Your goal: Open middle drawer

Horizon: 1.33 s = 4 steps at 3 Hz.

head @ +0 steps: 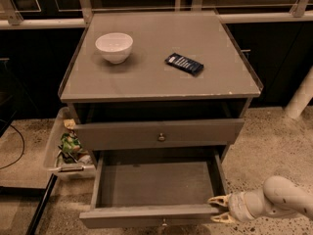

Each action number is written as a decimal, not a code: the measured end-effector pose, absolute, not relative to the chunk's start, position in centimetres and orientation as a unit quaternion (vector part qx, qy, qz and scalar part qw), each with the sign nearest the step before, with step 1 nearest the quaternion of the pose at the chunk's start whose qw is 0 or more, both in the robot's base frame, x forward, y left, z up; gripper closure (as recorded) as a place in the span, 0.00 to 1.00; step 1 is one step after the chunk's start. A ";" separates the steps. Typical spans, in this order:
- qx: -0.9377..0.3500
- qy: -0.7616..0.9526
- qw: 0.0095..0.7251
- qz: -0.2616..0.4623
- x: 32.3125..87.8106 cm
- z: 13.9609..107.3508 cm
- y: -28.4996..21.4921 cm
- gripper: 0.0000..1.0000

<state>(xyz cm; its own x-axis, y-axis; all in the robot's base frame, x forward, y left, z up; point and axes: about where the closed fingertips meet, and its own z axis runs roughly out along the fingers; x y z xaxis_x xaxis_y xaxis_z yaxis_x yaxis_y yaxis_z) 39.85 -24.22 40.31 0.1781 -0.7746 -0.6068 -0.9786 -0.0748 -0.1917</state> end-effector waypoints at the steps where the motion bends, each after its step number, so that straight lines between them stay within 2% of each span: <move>1: -0.711 0.616 0.288 0.177 39.8 40.3 -24.2 0.12; 2: -0.713 0.613 0.294 0.173 39.6 41.7 -24.3 0.00; 4: -0.723 0.592 0.331 0.129 39.7 49.7 -25.9 0.00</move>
Offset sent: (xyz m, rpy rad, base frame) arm -0.0047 -0.0050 0.0349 0.0026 -0.0412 -0.0021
